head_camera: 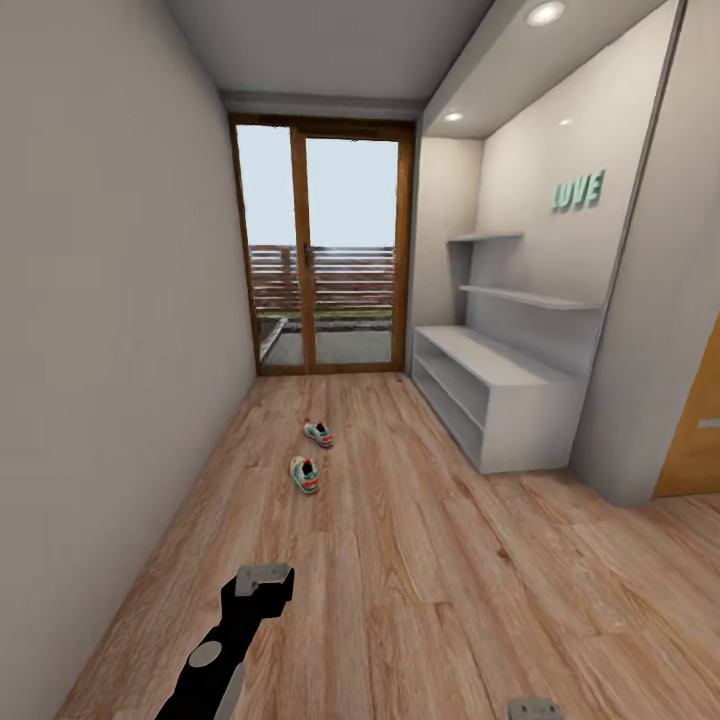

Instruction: Pick up the two gym shoes and the two sandals from the corridor floor and place them onto the hallstand (shoe rack) in the corridor, making sure they are on the rack and not on the floor. Arrange them so the two gym shoes are next to each other and the two sandals are next to each other.

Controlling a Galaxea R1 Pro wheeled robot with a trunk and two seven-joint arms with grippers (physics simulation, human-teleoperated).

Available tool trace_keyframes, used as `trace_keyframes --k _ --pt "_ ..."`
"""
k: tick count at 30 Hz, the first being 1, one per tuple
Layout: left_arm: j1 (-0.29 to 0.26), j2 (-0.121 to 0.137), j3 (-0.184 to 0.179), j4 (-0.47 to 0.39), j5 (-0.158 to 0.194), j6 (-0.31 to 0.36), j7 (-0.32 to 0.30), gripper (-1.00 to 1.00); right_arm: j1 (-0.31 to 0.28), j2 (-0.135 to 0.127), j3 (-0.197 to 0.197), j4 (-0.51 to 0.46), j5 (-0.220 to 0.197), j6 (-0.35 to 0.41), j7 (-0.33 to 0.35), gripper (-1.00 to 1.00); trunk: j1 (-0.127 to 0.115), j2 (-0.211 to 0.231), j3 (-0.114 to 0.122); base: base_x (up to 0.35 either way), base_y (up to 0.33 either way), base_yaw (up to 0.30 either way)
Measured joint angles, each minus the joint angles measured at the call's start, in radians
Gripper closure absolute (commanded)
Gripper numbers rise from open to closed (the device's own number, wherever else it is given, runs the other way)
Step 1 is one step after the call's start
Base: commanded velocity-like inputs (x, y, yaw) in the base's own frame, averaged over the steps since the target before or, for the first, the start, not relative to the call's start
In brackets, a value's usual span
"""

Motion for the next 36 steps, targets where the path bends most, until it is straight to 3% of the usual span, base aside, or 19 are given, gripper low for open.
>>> trace_keyframes --k 36 --pt "0.0 0.0 0.0 0.0 0.0 0.0 -0.001 -1.0 0.0 0.0 0.0 0.0 0.0 0.0 0.0 -1.0 0.0 0.0 -0.043 0.303 -0.193 0.225"
